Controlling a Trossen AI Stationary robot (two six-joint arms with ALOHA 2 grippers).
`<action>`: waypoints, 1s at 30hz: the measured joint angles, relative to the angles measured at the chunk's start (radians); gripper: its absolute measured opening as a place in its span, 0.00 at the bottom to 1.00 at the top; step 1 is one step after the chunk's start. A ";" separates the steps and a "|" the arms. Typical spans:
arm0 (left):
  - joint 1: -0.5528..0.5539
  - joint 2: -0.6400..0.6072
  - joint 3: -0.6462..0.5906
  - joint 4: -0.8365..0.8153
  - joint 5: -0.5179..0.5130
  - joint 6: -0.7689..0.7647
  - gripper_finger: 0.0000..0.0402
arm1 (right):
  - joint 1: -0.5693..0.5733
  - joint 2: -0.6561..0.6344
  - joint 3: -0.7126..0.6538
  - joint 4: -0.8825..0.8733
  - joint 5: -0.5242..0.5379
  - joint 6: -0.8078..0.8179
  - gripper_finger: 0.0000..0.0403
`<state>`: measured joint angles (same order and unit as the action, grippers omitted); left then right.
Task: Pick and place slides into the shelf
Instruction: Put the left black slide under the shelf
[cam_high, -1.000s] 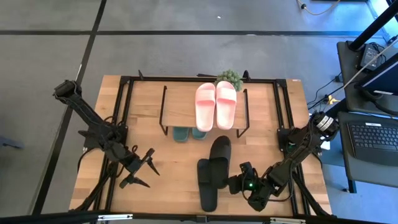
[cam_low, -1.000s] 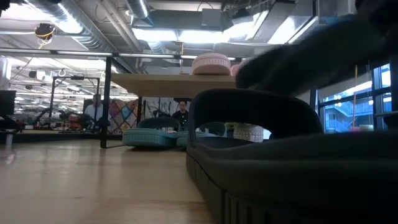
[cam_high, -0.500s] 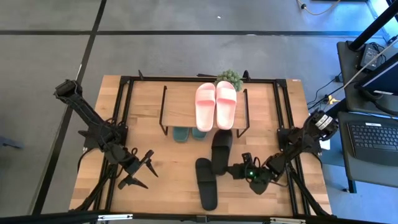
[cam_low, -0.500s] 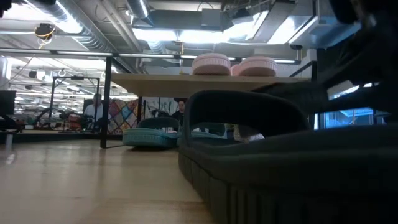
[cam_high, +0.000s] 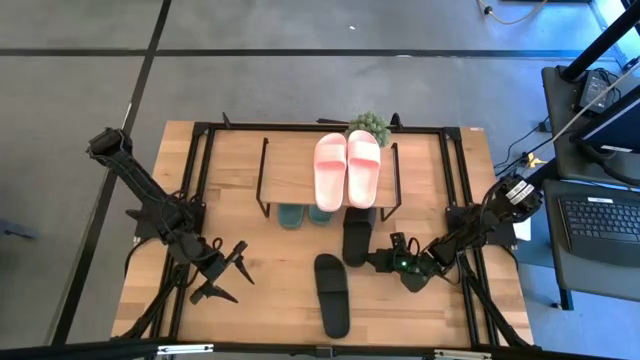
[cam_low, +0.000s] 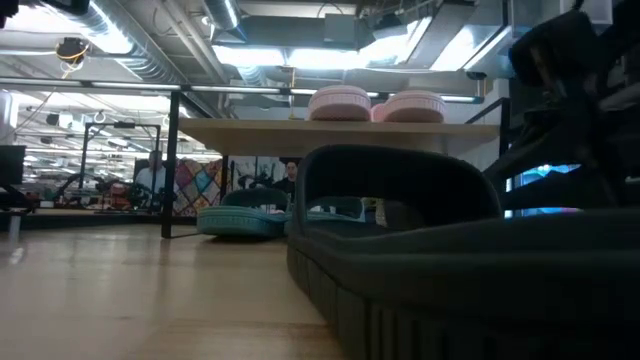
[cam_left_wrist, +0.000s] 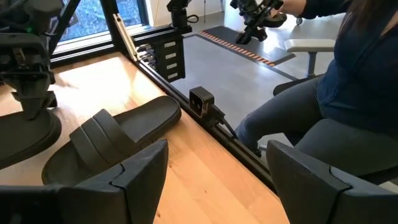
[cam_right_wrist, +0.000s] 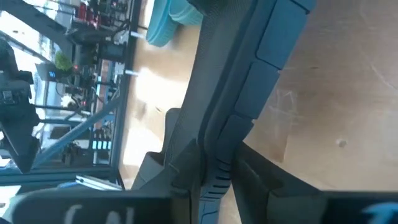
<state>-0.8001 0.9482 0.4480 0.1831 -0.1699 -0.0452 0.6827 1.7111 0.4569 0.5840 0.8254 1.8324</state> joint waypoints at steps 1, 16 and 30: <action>0.000 0.000 0.000 -0.001 0.000 -0.001 0.66 | -0.009 0.000 -0.001 0.004 -0.014 -0.013 0.18; 0.000 0.000 0.000 -0.019 0.000 -0.034 0.66 | -0.110 0.003 0.000 0.001 -0.157 -0.083 0.18; 0.000 0.000 0.000 -0.019 0.000 -0.032 0.66 | -0.111 0.006 -0.004 0.050 -0.154 -0.084 0.25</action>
<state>-0.7998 0.9482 0.4480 0.1638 -0.1703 -0.0772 0.5720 1.7170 0.4530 0.6341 0.6714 1.7485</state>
